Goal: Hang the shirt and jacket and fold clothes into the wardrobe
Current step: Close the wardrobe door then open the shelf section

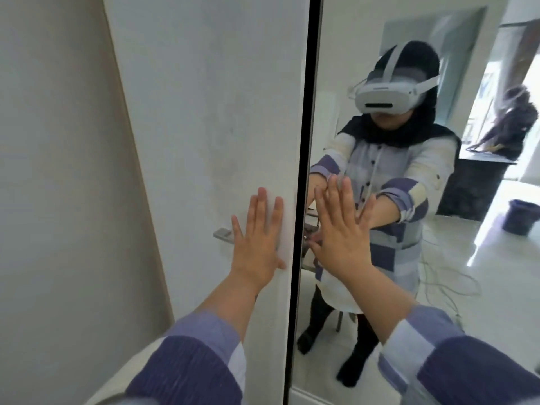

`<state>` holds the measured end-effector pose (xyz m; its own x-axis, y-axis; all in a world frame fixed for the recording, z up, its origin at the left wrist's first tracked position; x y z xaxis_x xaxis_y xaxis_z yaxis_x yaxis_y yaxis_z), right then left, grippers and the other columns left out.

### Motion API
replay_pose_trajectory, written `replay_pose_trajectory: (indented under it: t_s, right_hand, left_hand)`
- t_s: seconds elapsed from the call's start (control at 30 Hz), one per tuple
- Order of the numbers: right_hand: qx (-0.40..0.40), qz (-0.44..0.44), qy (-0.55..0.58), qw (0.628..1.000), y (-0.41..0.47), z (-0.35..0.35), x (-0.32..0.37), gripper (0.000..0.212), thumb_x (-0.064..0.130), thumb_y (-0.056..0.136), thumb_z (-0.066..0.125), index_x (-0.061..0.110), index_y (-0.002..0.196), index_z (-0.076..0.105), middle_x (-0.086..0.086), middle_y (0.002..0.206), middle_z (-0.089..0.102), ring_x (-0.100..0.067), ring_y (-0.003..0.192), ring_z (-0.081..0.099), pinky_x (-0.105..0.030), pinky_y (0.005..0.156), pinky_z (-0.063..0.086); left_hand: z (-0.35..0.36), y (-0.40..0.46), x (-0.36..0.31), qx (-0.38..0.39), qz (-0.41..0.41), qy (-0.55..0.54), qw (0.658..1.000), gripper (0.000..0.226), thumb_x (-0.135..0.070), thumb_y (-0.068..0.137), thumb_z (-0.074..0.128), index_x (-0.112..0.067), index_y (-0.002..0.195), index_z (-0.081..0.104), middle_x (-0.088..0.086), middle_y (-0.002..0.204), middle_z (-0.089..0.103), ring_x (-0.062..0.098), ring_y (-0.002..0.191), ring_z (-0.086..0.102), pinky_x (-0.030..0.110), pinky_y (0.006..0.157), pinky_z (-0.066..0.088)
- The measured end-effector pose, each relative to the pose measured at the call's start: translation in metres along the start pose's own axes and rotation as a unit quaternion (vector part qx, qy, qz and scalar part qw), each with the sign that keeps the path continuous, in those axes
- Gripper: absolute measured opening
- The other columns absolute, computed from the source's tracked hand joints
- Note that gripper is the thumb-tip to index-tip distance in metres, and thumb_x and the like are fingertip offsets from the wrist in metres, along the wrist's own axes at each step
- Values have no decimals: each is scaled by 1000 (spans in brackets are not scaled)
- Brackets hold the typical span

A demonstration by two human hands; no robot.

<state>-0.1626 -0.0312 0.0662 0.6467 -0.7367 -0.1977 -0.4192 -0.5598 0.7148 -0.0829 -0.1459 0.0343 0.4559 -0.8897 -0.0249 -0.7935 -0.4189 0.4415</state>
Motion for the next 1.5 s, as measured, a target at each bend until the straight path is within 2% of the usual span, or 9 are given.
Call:
replay_pose_trajectory:
  t_s: [0.13, 0.33, 0.57, 0.63, 0.73, 0.87, 1.1, 1.3, 1.5]
  right_hand:
    - [-8, 17, -20, 1000, 1, 9, -3, 116, 46, 63, 74, 13, 153, 8, -14, 160, 1, -35, 147, -1, -69, 110, 0]
    - [5, 37, -45, 998, 1, 11, 4, 119, 55, 64, 74, 15, 154, 5, -13, 160, -4, -34, 147, -6, -65, 112, -4]
    - [15, 54, -69, 996, 5, 13, 9, 125, 58, 59, 77, 13, 153, 8, -15, 160, 3, -35, 147, -2, -67, 112, 2]
    - [19, 63, -65, 996, 5, 9, 12, 121, 56, 62, 76, 14, 153, 9, -14, 160, 2, -34, 146, -4, -68, 111, 4]
    - [-5, 57, -68, 996, -1, -4, 17, 101, 36, 73, 71, 13, 153, 13, -14, 160, 4, -35, 147, 0, -67, 111, 7]
    - [14, 71, -82, 994, -50, -10, 2, 95, 31, 78, 68, 14, 153, 13, -13, 161, 1, -31, 148, -1, -63, 114, 8]
    - [131, 190, -164, 959, -162, -30, -106, 98, 44, 75, 70, 18, 151, 14, -14, 160, 2, -33, 147, -3, -65, 112, 5]
    - [91, 290, -186, 935, -186, -98, -215, 96, 43, 83, 63, 16, 153, 4, -12, 160, -9, -31, 147, -10, -62, 113, 1]
    - [48, 310, -157, 936, -194, -127, -302, 97, 43, 84, 59, 17, 151, -6, -14, 160, -9, -33, 147, -9, -60, 114, 1]
  left_hand:
    - [18, 22, -9, 12, 10, -13, 1000, 141, -47, 71, 75, -25, 125, -53, 6, 132, -59, 23, 126, -50, 59, 112, -2]
    - [31, 40, -5, -1, 14, -8, 1000, 144, -51, 66, 76, -22, 126, -52, 9, 130, -60, 27, 127, -46, 60, 113, 6]
    - [31, 46, -2, 12, 17, -23, 1000, 145, -49, 68, 76, -21, 122, -55, 10, 126, -63, 29, 124, -48, 63, 113, 7]
    - [28, 42, -2, 16, 22, -27, 999, 144, -49, 69, 76, -21, 122, -55, 10, 125, -63, 29, 125, -48, 63, 113, 7]
    - [22, 34, -4, -1, 28, -38, 999, 141, -44, 71, 77, -19, 130, -49, 12, 131, -58, 31, 131, -41, 62, 112, 3]
    - [17, 14, -17, -53, 61, -52, 995, 116, -22, 82, 65, -14, 141, -35, 11, 147, -42, 32, 140, -29, 63, 111, -6]
    - [24, -29, -114, -41, 136, -59, 988, 119, -29, 79, 67, -13, 143, -32, 10, 152, -35, 32, 141, -27, 59, 109, -9]
    - [-5, -48, -242, -77, 210, -92, 970, 120, -36, 78, 68, -14, 144, -31, 11, 151, -36, 33, 141, -27, 60, 111, -5]
    - [-29, -57, -352, -102, 233, -99, 962, 125, -46, 73, 73, -14, 148, -22, 12, 154, -30, 34, 142, -24, 62, 112, -3]
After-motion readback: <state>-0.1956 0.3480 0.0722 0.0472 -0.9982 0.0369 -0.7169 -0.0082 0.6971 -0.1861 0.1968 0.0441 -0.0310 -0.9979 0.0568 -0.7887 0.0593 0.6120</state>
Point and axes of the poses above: each hand's wrist, its own y-axis towards the middle knuckle, its own z-axis out of the palm, x = y × z, the point moved 9 cm from there along y, towards the middle knuckle
